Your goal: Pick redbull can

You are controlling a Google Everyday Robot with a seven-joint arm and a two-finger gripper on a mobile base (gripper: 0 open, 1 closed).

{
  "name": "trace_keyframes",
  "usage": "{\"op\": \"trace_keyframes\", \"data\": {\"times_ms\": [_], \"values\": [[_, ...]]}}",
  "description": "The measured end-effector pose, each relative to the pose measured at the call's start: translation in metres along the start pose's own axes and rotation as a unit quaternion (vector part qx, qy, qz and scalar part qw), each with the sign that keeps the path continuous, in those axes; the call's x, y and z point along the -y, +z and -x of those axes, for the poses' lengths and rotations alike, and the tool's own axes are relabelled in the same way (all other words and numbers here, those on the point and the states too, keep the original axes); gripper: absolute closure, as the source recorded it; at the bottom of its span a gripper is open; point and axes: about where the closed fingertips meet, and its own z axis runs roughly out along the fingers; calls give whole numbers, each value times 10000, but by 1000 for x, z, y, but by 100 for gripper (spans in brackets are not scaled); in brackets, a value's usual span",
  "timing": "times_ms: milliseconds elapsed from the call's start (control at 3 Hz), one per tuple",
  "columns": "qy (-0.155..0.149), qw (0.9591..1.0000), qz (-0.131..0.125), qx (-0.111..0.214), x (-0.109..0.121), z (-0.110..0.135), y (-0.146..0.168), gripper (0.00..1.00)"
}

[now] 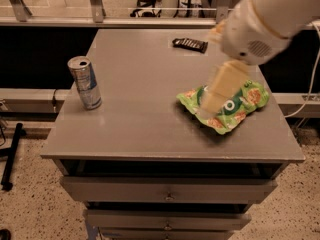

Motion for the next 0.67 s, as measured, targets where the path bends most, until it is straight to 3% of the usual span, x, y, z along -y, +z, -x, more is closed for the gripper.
{"op": "trace_keyframes", "data": {"times_ms": [333, 667], "values": [[-97, 9912, 92, 1315, 7, 88, 30, 0], [-55, 9878, -20, 1553, 11, 104, 25, 0]]}}
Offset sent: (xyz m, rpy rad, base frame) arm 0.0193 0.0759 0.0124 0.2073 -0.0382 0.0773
